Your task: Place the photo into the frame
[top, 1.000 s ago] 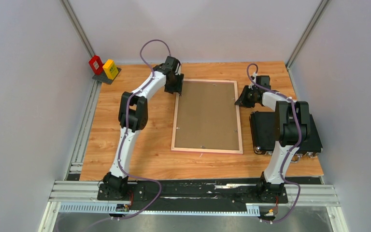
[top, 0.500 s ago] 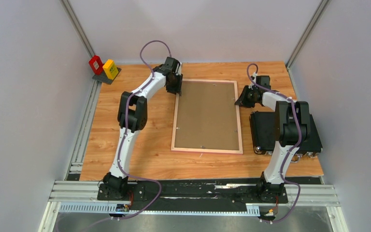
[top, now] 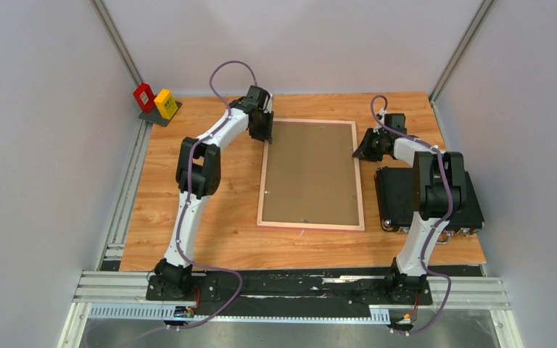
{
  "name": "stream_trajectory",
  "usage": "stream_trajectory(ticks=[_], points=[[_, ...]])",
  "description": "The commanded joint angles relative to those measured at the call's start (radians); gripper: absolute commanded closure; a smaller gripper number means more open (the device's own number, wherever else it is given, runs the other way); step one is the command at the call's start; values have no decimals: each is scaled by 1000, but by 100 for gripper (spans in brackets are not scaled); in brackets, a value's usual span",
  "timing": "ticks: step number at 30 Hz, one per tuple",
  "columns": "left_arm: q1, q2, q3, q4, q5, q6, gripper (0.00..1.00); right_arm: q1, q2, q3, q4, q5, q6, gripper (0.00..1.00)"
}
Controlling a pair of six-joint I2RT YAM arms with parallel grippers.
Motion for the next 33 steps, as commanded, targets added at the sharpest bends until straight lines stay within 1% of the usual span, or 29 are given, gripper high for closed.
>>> stream_trajectory(ticks=[1, 7, 9, 11, 13, 14, 15, 16, 17, 19, 21, 23, 27, 31, 33], points=[[4, -7, -39, -64, -11, 22, 73, -8, 4, -11, -25, -30, 10, 100], [4, -9, -41, -62, 0, 25, 79, -7, 4, -10, -26, -31, 10, 100], [4, -13, -40, -61, 2, 27, 79, -8, 4, -10, -26, -31, 10, 100], [4, -18, -39, -62, 7, 30, 77, -7, 4, -10, -27, -31, 10, 100], [4, -26, -39, -63, 12, 31, 70, -7, 4, -10, -26, -31, 10, 100], [4, -31, -39, -63, 16, 32, 65, -8, 4, -10, -27, -31, 10, 100], [4, -33, -39, -64, 20, 33, 61, -7, 4, -9, -26, -30, 10, 100], [4, -38, -38, -66, 21, 35, 54, -7, 4, -9, -26, -30, 9, 100], [5, -40, -35, -68, 21, 36, 50, -7, 4, -9, -26, -27, 9, 100], [8, -50, -34, -70, 24, 37, 32, -7, 3, -9, -26, -24, 7, 100], [12, -61, -34, -69, 25, 35, 22, -7, 3, -6, -26, -19, 3, 100], [21, -75, -34, -70, 31, 36, 17, -7, 4, -3, -27, -15, -1, 100], [40, -131, -57, -75, 53, 46, 11, -5, 10, 16, -42, -8, -16, 100], [60, -217, -131, -71, 80, 88, 7, 4, 33, 63, -80, -4, -48, 100], [67, -269, -184, -67, 85, 127, 6, 15, 60, 115, -122, -1, -73, 100]])
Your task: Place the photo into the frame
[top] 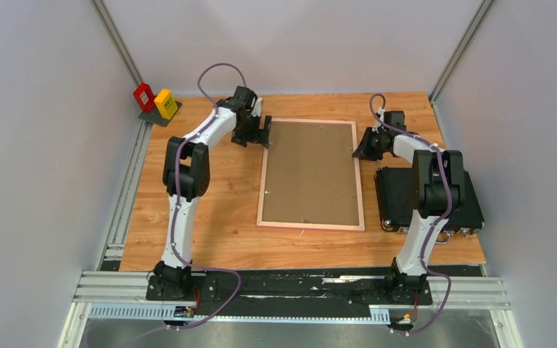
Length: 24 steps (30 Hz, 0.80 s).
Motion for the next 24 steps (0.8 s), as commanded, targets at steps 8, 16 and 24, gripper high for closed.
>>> stream_trajectory(ticks=[8, 16, 24], points=[[72, -397, -274, 0, -2, 243, 5, 78, 167, 271, -242, 40, -180, 100], [146, -546, -431, -26, 15, 310, 5, 194, 246, 432, -335, 168, -376, 100], [227, -626, -516, -69, -9, 376, 6, 315, 322, 572, -422, 152, -654, 100]])
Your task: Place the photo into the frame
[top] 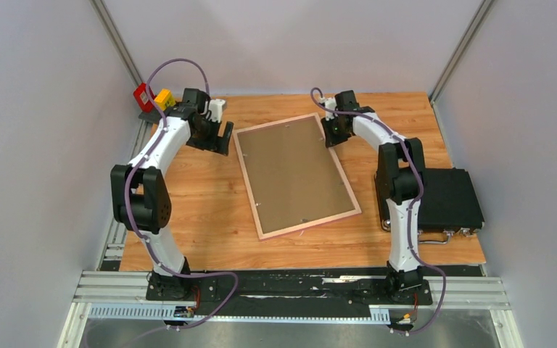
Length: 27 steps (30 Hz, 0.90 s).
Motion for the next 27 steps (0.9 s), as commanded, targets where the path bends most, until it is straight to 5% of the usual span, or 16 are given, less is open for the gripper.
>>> stream_trajectory(ticks=[1, 17, 27], points=[[43, -92, -40, -32, -13, 73, 6, 72, 59, 61, -93, -23, -260, 100], [124, -271, -208, -80, -39, 122, 6, 200, 150, 221, -291, -43, -757, 98], [126, -272, -235, -64, -9, 101, 6, 199, 122, 201, -286, -67, -614, 48]])
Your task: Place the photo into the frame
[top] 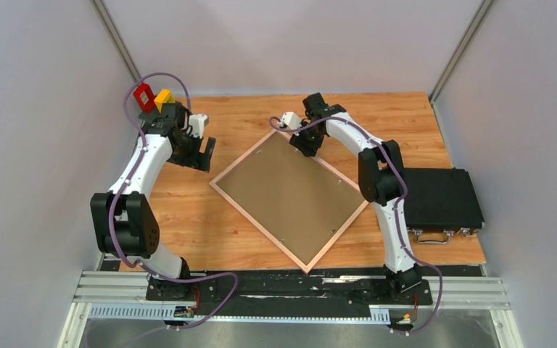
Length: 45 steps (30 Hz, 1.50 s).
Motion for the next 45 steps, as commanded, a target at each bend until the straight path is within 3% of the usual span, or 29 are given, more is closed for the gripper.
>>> stream_trajectory(ticks=[1, 5, 12, 27, 45], points=[[8, -27, -3, 14, 33, -2, 6, 1, 11, -20, -61, -26, 69, 43], [8, -21, -5, 22, 59, -11, 6, -6, -35, -96, -2, -19, 150, 37], [8, -38, -32, 45, 82, -19, 7, -59, -78, -157, 19, -65, 292, 46], [8, -16, -34, 62, 98, -21, 7, -94, -116, -222, 57, -97, 302, 100], [8, 165, 70, 41, 109, -23, 8, -8, -62, -94, 32, -208, 76, 100]])
